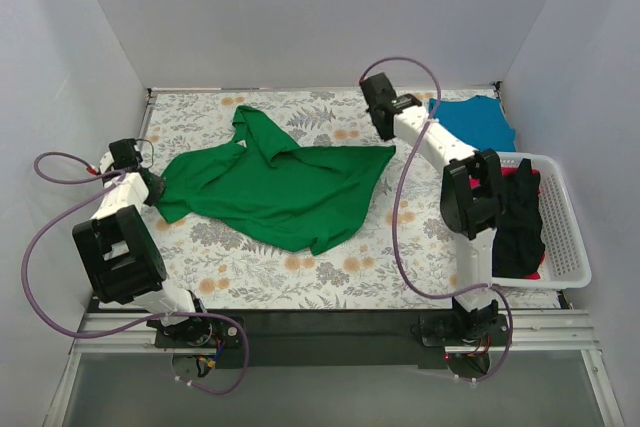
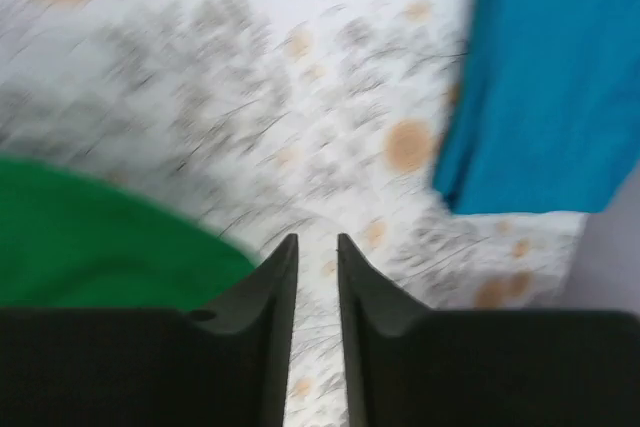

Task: Fold and stack the t-shirts
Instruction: Flatten the tshirt out

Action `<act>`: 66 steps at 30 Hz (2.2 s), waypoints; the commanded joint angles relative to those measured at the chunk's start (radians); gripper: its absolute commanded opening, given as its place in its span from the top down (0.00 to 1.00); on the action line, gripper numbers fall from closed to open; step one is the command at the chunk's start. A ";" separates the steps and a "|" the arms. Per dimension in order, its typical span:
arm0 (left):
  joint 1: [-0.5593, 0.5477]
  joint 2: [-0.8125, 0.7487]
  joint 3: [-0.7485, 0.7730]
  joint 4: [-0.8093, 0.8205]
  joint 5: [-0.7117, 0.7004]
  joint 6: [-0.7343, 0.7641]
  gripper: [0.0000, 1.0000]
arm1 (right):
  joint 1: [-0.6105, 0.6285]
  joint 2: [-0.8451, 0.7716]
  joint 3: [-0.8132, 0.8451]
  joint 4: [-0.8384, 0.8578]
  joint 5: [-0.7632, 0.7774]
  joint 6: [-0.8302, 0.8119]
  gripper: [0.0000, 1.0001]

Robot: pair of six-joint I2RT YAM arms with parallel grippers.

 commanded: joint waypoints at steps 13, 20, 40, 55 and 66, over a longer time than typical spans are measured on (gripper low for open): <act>0.000 -0.063 -0.043 0.020 0.023 -0.014 1.00 | 0.105 -0.178 -0.252 0.088 -0.625 0.217 0.56; 0.000 -0.086 -0.059 0.019 0.015 -0.009 1.00 | 0.105 -0.160 -0.444 0.198 -0.730 0.289 0.57; -0.001 -0.157 -0.148 -0.021 0.153 -0.068 1.00 | -0.242 0.062 -0.034 0.111 -0.610 0.145 0.55; -0.004 -0.226 -0.249 0.012 0.233 -0.074 1.00 | -0.145 -0.106 -0.321 0.180 -0.892 0.168 0.51; -0.010 -0.231 -0.238 0.006 0.225 -0.060 1.00 | -0.144 -0.034 -0.326 0.198 -1.015 0.223 0.45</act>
